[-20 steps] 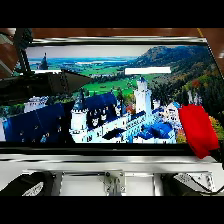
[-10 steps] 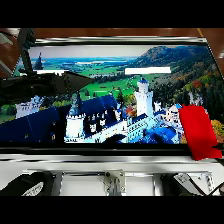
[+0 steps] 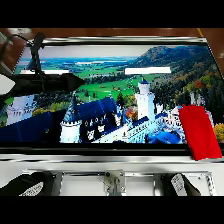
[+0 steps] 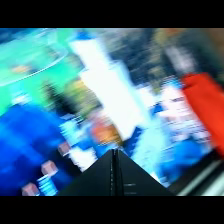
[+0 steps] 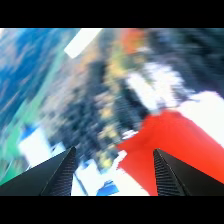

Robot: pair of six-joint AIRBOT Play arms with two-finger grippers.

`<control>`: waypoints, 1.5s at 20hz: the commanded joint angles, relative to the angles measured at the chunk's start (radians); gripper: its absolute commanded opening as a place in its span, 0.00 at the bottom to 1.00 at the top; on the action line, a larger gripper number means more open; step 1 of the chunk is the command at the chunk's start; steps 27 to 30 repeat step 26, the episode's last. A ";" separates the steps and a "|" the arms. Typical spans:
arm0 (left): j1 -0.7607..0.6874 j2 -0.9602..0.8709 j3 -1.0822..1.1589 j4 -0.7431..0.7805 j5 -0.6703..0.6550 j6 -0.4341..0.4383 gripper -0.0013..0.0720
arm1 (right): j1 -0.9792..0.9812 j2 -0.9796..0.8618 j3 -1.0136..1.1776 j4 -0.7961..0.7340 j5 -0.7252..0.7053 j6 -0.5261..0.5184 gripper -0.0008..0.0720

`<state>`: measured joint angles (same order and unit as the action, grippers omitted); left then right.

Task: Fold the shirts.

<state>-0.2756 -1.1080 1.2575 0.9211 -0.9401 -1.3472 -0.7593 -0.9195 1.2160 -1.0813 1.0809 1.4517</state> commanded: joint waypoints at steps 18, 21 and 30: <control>-0.023 -0.227 0.095 0.653 -0.365 -0.262 0.84 | 0.918 -0.328 0.020 -0.349 0.219 0.239 0.94; -0.023 -0.227 0.095 0.653 -0.365 -0.262 0.84 | 0.918 -0.328 0.020 -0.350 0.219 0.239 0.94; -0.023 -0.227 0.095 0.653 -0.365 -0.262 0.84 | 0.918 -0.328 0.020 -0.350 0.218 0.239 0.94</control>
